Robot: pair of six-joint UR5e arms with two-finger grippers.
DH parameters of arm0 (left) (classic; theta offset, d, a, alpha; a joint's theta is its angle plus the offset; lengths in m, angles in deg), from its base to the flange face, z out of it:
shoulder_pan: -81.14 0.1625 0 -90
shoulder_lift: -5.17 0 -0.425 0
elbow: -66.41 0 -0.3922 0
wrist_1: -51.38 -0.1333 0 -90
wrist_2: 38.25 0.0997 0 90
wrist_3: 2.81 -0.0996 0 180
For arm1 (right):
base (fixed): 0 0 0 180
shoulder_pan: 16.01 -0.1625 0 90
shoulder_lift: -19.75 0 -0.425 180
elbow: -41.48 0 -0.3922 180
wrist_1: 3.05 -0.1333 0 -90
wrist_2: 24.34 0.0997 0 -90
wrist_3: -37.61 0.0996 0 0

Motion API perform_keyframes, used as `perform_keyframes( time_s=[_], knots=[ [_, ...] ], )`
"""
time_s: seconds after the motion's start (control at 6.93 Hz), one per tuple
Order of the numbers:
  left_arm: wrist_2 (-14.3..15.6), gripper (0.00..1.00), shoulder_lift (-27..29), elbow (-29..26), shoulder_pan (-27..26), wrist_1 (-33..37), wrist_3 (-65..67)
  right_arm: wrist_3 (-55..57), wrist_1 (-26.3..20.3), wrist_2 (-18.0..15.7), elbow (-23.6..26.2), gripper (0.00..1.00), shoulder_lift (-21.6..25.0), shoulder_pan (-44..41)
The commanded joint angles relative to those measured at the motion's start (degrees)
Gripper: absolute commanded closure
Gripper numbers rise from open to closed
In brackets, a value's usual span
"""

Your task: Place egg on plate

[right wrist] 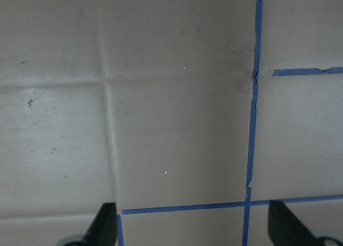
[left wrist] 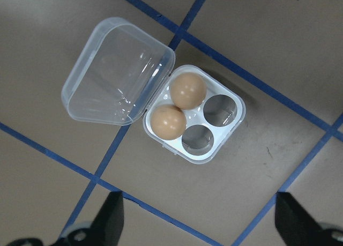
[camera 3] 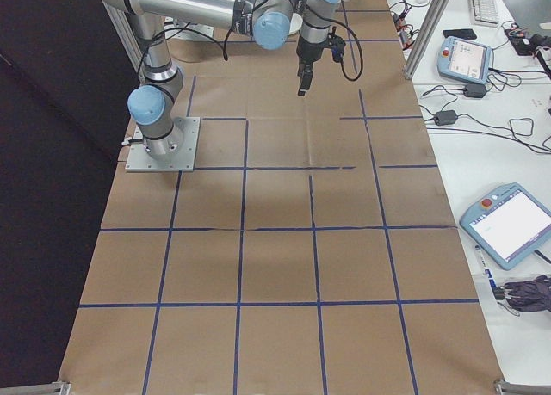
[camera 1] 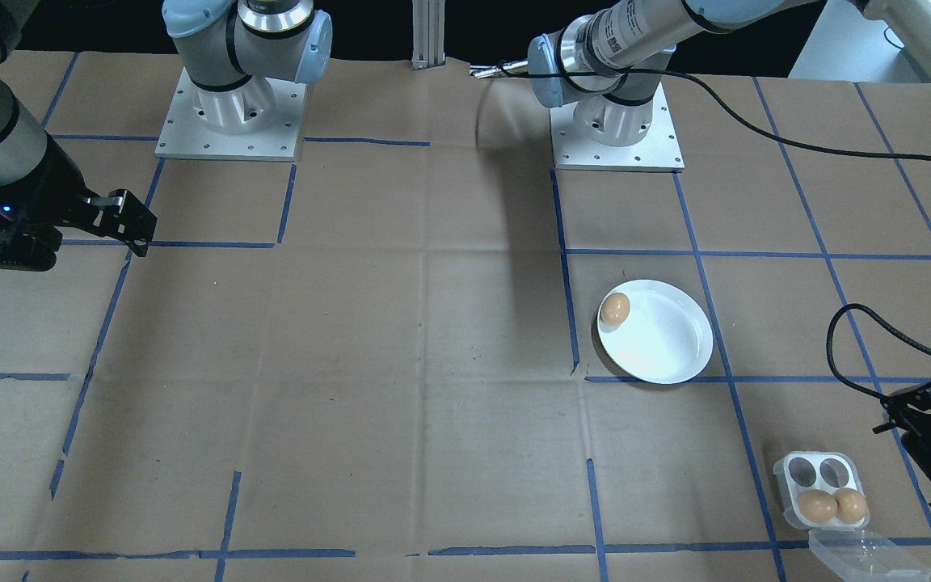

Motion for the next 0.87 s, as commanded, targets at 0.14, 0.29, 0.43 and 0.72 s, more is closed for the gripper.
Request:
perform_keyframes(
  time_s=[0.14, 0.29, 0.43, 0.72],
  knots=[
    [-3.1, 0.0, 3.8, -0.1, 1.2, -0.7, -3.5, 0.0, 0.0, 0.0, 0.0, 0.0, 0.0, 0.0],
    [-2.9, 0.0, 5.5, -0.1, 1.1, -2.9, -3.3, 0.0, 0.0, 0.0, 0.0, 0.0, 0.0, 0.0],
    [-2.7, 0.0, 6.8, 0.0, 1.0, -7.7, -3.1, 0.0, 0.0, 0.0, 0.0, 0.0, 0.0, 0.0],
    [-2.7, 0.0, 7.6, 0.2, 0.9, -8.2, -2.6, 0.0, 0.0, 0.0, 0.0, 0.0, 0.0, 0.0]
  ],
)
